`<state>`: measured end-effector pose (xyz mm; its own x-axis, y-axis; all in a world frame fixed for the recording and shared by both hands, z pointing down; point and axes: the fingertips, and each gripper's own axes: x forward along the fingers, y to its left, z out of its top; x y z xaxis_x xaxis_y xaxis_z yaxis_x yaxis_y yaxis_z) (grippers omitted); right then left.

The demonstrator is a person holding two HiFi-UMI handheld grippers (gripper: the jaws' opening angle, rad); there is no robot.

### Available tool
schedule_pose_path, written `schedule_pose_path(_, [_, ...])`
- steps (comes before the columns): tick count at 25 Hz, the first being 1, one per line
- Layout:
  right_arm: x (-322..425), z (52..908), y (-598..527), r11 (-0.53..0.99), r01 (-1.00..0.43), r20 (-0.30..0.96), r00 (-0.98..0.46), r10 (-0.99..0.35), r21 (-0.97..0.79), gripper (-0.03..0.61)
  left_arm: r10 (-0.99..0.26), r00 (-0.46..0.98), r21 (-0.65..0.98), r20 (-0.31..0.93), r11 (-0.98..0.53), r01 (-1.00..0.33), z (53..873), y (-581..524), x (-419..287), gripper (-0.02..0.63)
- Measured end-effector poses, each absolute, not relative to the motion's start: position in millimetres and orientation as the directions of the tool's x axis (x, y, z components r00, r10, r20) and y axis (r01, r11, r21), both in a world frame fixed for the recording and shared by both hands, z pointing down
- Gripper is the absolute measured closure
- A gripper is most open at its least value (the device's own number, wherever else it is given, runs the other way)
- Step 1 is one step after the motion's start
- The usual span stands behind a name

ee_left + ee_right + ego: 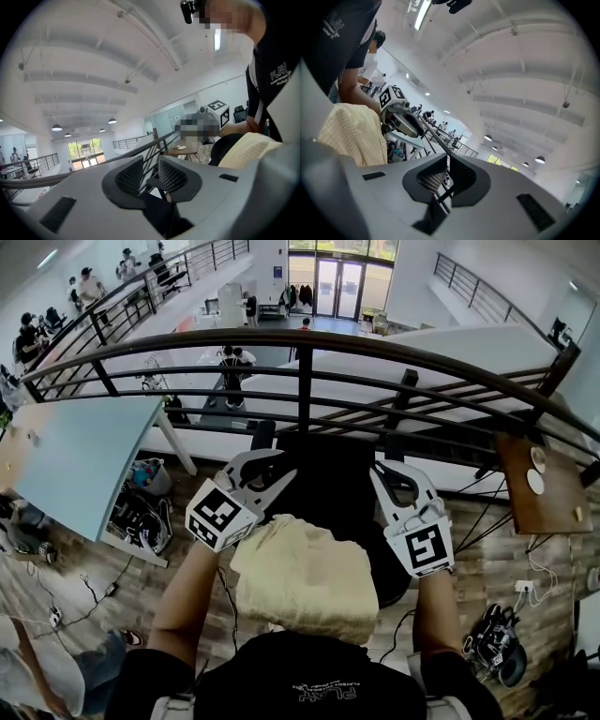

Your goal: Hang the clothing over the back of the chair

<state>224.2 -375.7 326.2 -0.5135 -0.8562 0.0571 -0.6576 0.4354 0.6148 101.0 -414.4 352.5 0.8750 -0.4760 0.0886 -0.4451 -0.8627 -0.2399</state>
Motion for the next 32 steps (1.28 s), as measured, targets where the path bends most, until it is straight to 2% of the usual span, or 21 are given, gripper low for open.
schedule_pose_path(3, [226, 313, -371, 0.398, -0.673, 0.003, -0.507, -0.862, 0.624, 0.552, -0.512, 0.858, -0.264, 0.041, -0.834, -0.485, 340, -414, 97, 0.567])
schedule_pose_path(6, [226, 302, -365, 0.37, -0.684, -0.038, -0.502, -0.864, 0.629, 0.552, -0.532, 0.847, -0.265, -0.005, -0.816, -0.514, 326, -411, 92, 0.599])
schedule_pose_path(13, [223, 299, -355, 0.329, -0.714, -0.079, -0.473, -0.878, 0.618, 0.56, -0.532, 0.845, -0.251, -0.052, -0.812, -0.527, 315, -400, 87, 0.601])
schedule_pose_path(32, [209, 277, -341, 0.298, -0.703, -0.122, -0.48, -0.869, 0.645, 0.56, -0.557, 0.829, -0.276, -0.036, -0.792, -0.544, 311, -389, 83, 0.601])
